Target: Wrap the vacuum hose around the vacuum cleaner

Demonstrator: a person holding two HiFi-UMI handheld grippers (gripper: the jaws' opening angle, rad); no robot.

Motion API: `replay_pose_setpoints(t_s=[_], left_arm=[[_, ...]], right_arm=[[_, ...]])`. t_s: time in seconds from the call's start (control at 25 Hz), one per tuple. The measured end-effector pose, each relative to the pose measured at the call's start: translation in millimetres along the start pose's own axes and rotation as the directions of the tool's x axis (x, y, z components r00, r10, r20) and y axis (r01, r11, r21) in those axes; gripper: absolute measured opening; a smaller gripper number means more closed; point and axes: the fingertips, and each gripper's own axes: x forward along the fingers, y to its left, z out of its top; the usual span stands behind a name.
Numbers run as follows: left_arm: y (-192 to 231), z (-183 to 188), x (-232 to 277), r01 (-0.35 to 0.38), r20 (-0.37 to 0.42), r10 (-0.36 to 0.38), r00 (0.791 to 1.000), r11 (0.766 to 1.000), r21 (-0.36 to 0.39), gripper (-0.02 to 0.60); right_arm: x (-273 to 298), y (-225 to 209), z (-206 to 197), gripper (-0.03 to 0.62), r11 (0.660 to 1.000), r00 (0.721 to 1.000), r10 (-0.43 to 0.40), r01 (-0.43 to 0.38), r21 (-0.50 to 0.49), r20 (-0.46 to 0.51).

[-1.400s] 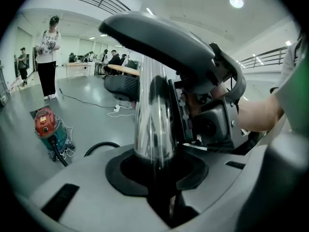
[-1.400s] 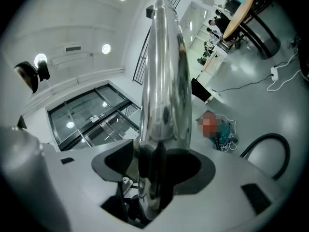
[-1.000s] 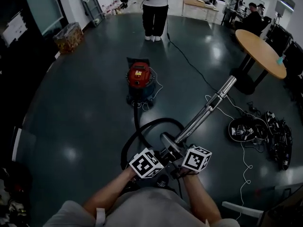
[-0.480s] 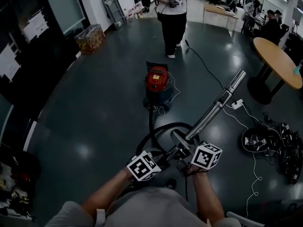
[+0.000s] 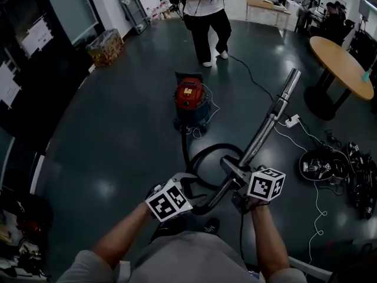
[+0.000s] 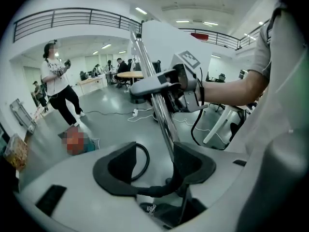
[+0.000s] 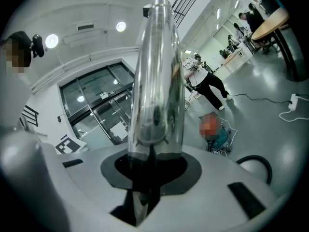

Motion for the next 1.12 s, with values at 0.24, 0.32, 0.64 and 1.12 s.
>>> replay_pose_setpoints(t_s=[0.24,0.32,0.64,1.12], left_arm=[[18.8,66.8,-2.4,-0.031,0.096,0.005,0.995,0.962,0.271,0.247],[24.7,88.7,-4.6,-0.056,0.141,0.001,0.99,0.921,0.385,0.247],[62.0,170.5,-25.2,-0.156,0.246,-0.061,0.967,0.62,0.769,0.247],[123.3,147.5,-28.5,0.112,-0.091,-0.126,0.988,0.173,0.979,0.247]], right_arm=[[-2.9,-13.7,-4.2,0.086,0.988,0.984,-0.145,0.139,-0.06,-0.107],[-2.6,-17.6,-10.2,0.086,0.981,0.971,-0.185,0.174,-0.081,-0.149],[20.6,-25.9,-19.8,0.08,0.97,0.925,-0.232,0.197,-0.143,-0.302],[106.2,-34.3,-32.8,0.078,0.966,0.836,-0.257,0.215,-0.142,-0.484]])
